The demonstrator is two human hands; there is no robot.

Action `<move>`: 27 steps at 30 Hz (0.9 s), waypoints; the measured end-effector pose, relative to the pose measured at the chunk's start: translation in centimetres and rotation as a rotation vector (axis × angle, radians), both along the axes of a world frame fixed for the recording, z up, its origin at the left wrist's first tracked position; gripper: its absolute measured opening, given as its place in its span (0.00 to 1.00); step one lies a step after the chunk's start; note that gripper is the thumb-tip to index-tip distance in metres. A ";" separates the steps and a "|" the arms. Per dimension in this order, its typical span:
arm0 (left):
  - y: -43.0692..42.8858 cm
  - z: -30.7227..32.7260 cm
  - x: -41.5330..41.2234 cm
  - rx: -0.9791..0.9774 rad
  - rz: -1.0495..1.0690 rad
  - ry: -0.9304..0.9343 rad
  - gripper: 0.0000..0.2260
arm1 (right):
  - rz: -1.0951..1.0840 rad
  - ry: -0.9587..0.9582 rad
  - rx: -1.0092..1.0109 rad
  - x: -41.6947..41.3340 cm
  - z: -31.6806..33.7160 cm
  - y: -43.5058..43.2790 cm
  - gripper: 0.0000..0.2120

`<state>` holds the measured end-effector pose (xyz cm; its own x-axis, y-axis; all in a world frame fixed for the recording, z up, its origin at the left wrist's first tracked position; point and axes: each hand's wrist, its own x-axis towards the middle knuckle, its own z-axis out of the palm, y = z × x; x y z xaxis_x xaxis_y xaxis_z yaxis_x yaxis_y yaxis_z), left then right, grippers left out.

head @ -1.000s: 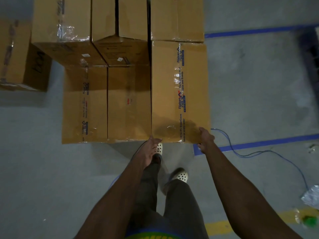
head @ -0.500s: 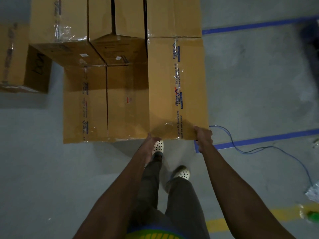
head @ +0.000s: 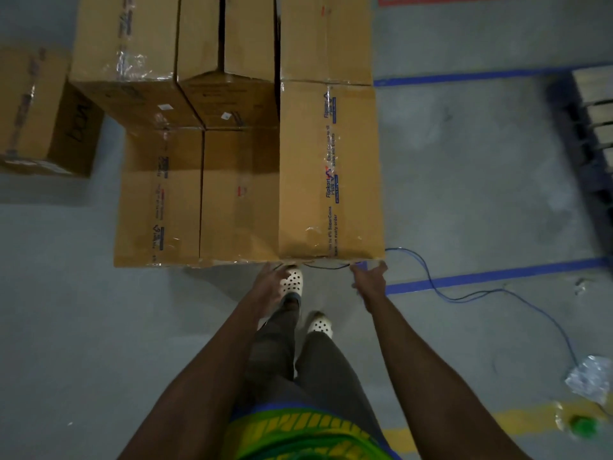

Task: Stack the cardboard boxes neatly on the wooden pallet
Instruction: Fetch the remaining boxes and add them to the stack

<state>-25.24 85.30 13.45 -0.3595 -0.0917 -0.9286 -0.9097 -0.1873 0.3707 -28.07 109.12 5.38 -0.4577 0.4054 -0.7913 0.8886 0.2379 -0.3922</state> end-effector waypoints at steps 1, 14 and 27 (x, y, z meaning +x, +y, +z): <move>0.1 0.8 0.8 -0.006 0.014 0.003 0.11 | 0.015 0.002 -0.018 1.0 -1.4 0.2 0.52; -3.8 3.8 13.2 -0.048 0.210 0.070 0.12 | 0.662 0.030 -0.053 12.9 8.7 -7.6 0.16; -28.2 2.5 21.9 -0.239 0.507 0.226 0.08 | 1.382 0.288 -0.079 11.6 12.7 -41.1 0.14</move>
